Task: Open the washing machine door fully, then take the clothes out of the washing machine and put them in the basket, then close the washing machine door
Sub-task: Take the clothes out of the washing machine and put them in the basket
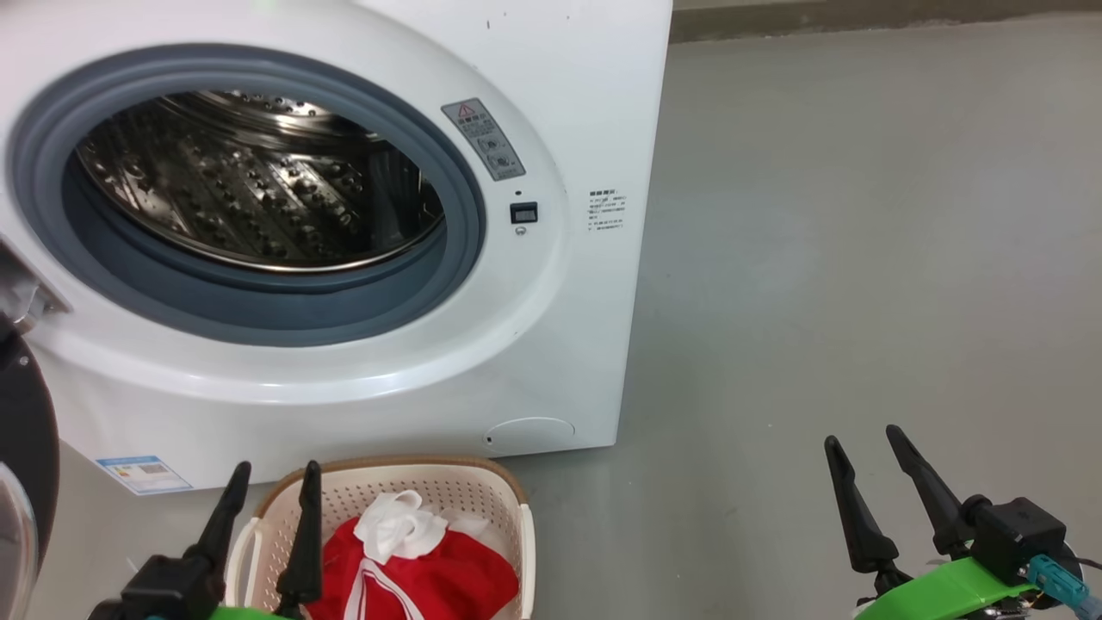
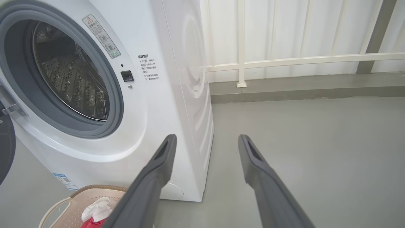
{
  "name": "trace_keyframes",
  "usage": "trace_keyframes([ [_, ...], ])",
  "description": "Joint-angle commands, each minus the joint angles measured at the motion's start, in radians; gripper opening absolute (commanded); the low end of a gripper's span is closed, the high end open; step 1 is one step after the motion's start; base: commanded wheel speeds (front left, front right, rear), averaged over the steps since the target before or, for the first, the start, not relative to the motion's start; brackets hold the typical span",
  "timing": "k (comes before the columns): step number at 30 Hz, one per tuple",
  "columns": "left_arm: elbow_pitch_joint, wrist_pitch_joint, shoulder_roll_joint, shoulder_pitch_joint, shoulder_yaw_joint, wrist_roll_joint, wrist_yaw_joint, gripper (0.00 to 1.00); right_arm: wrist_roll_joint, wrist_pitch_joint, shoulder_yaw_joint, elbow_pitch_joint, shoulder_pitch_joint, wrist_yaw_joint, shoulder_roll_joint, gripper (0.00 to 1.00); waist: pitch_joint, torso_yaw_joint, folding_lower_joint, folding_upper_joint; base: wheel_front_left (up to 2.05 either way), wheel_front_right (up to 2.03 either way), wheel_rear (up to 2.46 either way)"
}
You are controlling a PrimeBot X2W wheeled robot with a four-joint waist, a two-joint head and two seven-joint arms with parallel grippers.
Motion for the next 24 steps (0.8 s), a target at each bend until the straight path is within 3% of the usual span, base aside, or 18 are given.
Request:
trace_keyframes([
  [1, -0.036, -0.005, 0.009, 0.001, 0.028, 0.015, -0.006, 1.0, 0.007, -0.006, 0.016, -0.028, -0.002, 0.006, -0.016, 1.0, -0.009, 0.002, 0.0, -0.0001, 0.0, 0.0, 0.0],
  [24, -0.141, -0.005, 0.006, 0.134, 0.052, 0.015, -0.006, 1.0, 0.004, -0.006, -0.015, -0.043, 0.056, 0.006, -0.015, 1.0, -0.052, 0.001, 0.0, -0.0001, 0.0, 0.0, 0.0],
])
